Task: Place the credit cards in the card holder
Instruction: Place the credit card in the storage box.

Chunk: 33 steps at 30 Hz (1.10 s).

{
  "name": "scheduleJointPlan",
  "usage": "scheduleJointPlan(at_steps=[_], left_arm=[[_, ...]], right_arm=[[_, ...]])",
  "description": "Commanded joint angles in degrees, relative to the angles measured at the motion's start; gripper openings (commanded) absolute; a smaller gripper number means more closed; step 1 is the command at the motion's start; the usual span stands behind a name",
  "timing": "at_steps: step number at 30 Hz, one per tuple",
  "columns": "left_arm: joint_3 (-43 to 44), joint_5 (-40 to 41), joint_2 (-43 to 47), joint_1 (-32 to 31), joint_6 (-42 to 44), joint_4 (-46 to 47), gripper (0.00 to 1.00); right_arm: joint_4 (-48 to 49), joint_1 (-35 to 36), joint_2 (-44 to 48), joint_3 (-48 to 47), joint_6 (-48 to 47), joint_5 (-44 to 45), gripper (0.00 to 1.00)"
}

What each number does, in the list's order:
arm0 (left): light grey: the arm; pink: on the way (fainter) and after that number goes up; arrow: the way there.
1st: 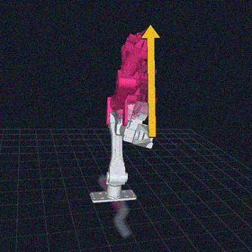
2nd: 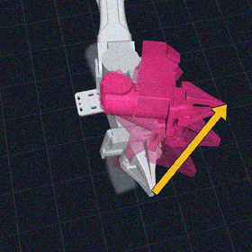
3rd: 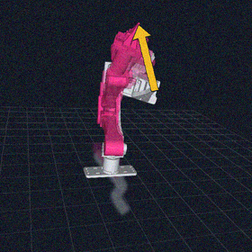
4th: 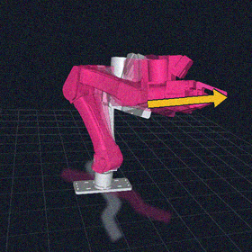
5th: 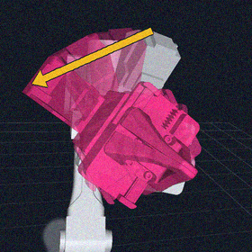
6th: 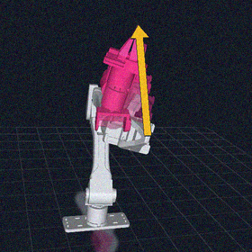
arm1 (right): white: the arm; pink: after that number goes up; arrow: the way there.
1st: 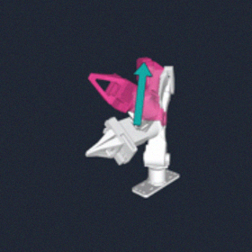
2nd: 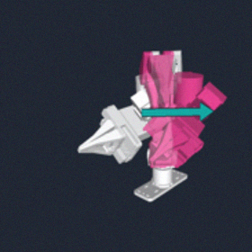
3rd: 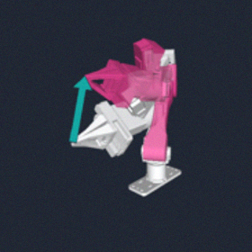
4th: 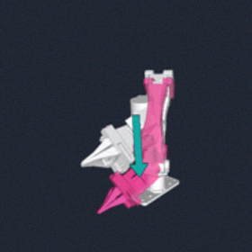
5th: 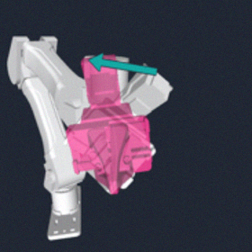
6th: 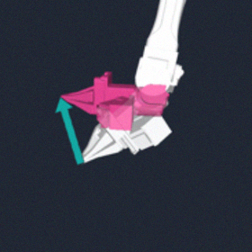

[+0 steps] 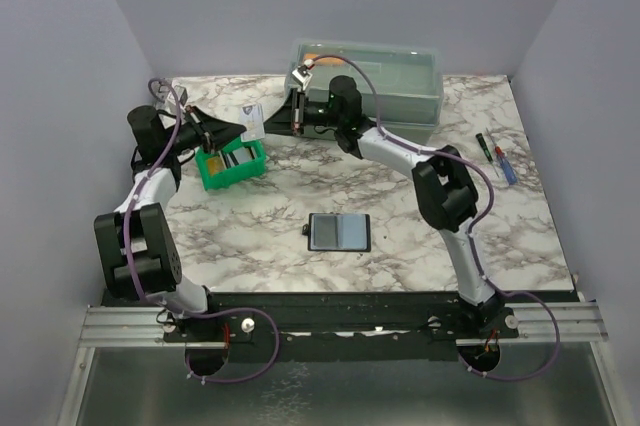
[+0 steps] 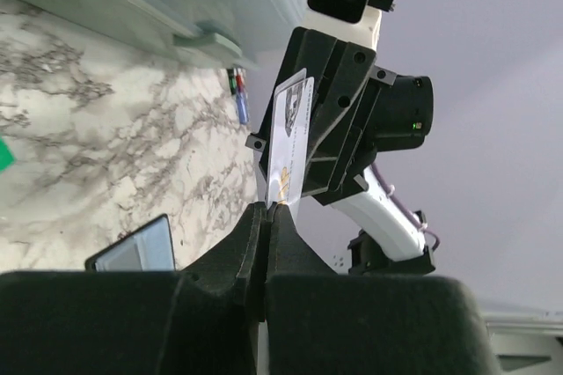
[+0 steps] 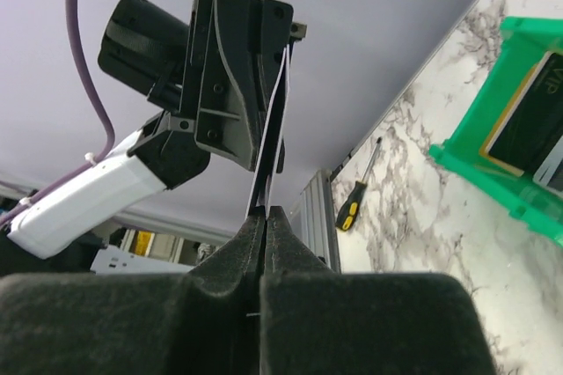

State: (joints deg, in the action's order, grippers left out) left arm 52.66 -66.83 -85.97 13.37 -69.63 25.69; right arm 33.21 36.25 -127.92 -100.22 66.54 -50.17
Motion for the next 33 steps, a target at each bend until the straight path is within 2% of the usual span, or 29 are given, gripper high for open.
scheduleJointPlan(at_steps=[1,7,13,21,27,29,33], left_arm=[[-1.10,0.29,-4.97,2.66,0.55,-0.14,0.00],[-1.26,1.38,-8.85,5.71,0.75,-0.27,0.00],[-0.52,3.79,-12.99,6.45,3.87,-4.52,0.00],[2.26,5.21,-18.16,6.50,7.13,-8.61,0.00],[3.60,6.12,-19.62,6.64,7.69,-9.73,0.00],[4.39,7.34,-19.50,6.71,9.81,-13.41,0.00],[9.06,13.88,-19.84,6.76,20.96,-29.28,0.00]], right_arm=[[-4.30,-0.23,-6.51,-10.64,-1.33,3.79,0.00],[-5.74,-0.02,-13.13,-17.41,-1.22,5.20,0.00],[-8.36,0.61,-17.74,-22.25,-3.70,8.11,0.00],[-12.10,2.02,-18.65,-22.62,-8.80,13.64,0.00],[-24.34,2.95,-16.96,-25.04,-16.38,26.30,0.00],[-28.39,2.93,-16.18,-25.86,-18.73,29.01,0.00],[-32.98,3.18,-12.80,-25.36,-23.32,32.04,0.00]])
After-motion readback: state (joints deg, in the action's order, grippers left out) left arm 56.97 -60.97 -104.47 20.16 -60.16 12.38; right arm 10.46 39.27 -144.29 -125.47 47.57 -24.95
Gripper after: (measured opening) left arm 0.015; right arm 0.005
